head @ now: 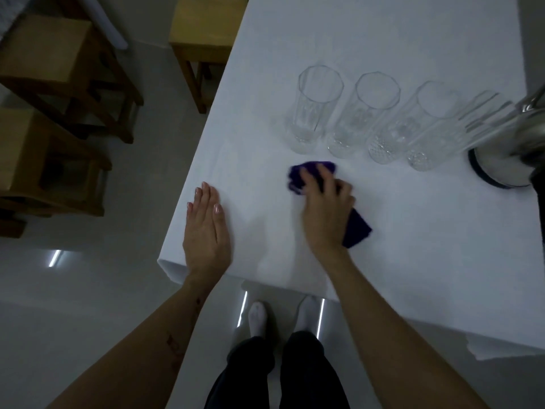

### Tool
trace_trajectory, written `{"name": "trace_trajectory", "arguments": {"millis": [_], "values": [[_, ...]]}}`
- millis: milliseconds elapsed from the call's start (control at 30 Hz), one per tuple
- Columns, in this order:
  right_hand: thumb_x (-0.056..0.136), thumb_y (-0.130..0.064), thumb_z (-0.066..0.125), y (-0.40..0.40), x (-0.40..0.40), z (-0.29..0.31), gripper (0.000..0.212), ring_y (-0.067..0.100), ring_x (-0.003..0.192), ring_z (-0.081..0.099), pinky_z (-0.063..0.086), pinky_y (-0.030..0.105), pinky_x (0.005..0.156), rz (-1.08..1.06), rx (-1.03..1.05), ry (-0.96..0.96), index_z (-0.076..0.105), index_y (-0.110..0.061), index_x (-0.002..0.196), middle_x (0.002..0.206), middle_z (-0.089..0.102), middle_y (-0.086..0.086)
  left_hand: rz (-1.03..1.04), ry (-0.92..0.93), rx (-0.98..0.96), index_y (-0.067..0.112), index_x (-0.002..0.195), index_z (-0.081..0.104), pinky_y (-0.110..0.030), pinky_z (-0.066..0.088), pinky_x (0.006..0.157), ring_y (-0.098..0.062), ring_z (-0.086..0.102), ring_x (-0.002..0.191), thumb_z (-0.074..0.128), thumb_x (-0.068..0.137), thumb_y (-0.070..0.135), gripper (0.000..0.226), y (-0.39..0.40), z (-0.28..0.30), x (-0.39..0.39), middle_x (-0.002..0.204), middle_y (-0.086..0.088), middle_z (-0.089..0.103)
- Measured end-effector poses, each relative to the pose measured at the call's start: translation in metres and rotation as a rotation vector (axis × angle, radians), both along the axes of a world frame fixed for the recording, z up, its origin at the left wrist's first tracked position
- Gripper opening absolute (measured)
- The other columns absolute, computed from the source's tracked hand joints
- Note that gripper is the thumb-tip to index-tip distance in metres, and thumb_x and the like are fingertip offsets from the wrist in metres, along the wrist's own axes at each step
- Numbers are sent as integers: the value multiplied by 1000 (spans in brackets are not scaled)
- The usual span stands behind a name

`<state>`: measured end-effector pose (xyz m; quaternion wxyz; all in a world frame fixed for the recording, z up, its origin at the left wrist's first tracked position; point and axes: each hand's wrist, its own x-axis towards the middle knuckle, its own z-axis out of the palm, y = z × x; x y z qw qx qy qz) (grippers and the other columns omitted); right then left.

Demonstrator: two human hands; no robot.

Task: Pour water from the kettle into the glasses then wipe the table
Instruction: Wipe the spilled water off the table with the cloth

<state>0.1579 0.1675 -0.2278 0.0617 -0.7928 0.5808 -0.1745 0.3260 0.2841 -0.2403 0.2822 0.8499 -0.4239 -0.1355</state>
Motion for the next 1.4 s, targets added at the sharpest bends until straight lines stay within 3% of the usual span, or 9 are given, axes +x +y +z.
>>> {"name": "trace_trajectory", "arguments": {"millis": [167,300,500,600,700,900,1200,1300,1400], "values": [[84,-3,59,71,-9,-11,54,37,111,52,47,47,81,647,-36,78,64,-28,133,145,57,5,-73,-42,36,14,152,18,-23,1,120,4,2,144,9,104,36,54,2,-1,5,161,2,15],[80,-2,47,91,-95,-19,68,35,117,46,50,49,83,687,-27,196,50,-33,140,153,42,1,-100,-77,60,10,153,17,-29,2,122,-6,5,148,9,103,37,56,3,0,3,162,-3,14],[82,13,58,77,-214,-7,60,41,111,44,42,57,85,-201,-47,93,62,-18,133,144,53,15,-141,-155,111,1,151,17,-41,5,122,-22,9,150,9,102,37,62,0,-2,2,161,-13,14],[99,-6,51,34,-234,-2,37,51,119,43,37,58,91,-891,40,-34,56,-10,136,149,45,22,-153,-201,132,-2,150,17,-44,6,122,-27,10,150,11,102,35,61,-3,-1,-1,160,-17,15],[100,-10,42,-13,-222,-2,40,52,125,41,35,55,93,-1174,75,-63,49,-8,139,150,40,26,-184,-236,148,-2,150,18,-44,4,122,-28,9,150,9,101,38,64,-6,1,-6,160,-18,15],[91,-5,54,-42,-159,-1,47,47,119,44,37,52,87,-783,97,37,53,-14,138,151,43,19,-186,-168,102,0,150,19,-41,7,122,-26,12,149,12,101,38,64,-12,0,-21,160,-15,17],[80,-4,65,55,-145,-18,63,36,113,49,45,45,83,608,-14,154,60,-27,138,148,54,5,-197,-152,98,5,152,16,-37,6,122,-19,9,150,9,101,43,65,-8,-2,-19,162,-10,13],[83,-5,57,61,-205,-19,61,34,114,49,49,47,85,538,-81,181,54,-31,138,147,53,2,-200,-157,93,4,152,18,-37,7,122,-20,10,150,10,101,41,63,-8,-2,-19,161,-11,15],[89,1,47,38,-235,-11,50,40,111,46,43,54,87,-102,-96,61,59,-17,134,145,52,14,-185,-153,81,2,151,19,-36,7,122,-20,11,150,12,102,38,62,-9,-2,-20,161,-12,16]]}}
